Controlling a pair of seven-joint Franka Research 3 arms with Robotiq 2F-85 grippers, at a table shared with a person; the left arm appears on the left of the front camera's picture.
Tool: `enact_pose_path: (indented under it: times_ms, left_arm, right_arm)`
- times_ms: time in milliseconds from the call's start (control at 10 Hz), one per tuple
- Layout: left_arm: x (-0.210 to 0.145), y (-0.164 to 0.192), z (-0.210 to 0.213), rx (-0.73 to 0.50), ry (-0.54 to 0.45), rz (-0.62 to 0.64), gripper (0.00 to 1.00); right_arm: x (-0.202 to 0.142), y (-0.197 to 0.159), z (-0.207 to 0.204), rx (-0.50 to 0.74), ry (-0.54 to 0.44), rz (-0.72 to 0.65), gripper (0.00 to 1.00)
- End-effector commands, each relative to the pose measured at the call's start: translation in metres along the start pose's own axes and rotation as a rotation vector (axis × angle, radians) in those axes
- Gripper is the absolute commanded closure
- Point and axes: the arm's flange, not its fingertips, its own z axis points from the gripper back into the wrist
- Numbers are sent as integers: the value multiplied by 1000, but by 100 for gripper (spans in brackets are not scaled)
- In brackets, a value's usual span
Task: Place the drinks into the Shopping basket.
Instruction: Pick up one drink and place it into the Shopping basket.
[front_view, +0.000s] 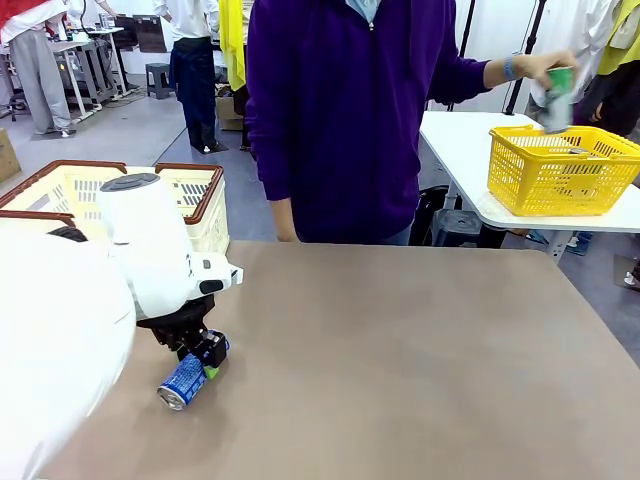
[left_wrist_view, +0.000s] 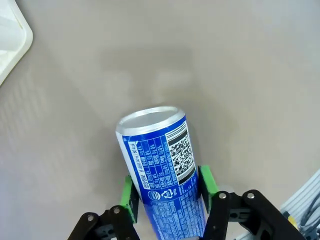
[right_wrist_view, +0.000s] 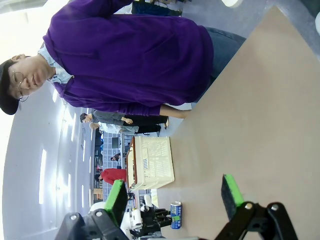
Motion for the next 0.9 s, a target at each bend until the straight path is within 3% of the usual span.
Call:
enact_pose_path:
  times_ms: [0, 200, 500, 800]
  left_arm:
    - [11, 3, -11, -24, 15, -19, 100]
    - [15, 1, -15, -28, 55, -38, 100]
    - [10, -2, 1, -50, 32, -85, 100]
    - [-32, -10, 131, -25, -93, -121, 100]
  right_arm:
    - [1, 1, 1, 10, 2, 10, 0]
    - [1, 1, 1, 10, 2, 10, 0]
    - [1, 1, 1, 10, 2, 10, 0]
    - [1, 1, 1, 10, 2, 10, 0]
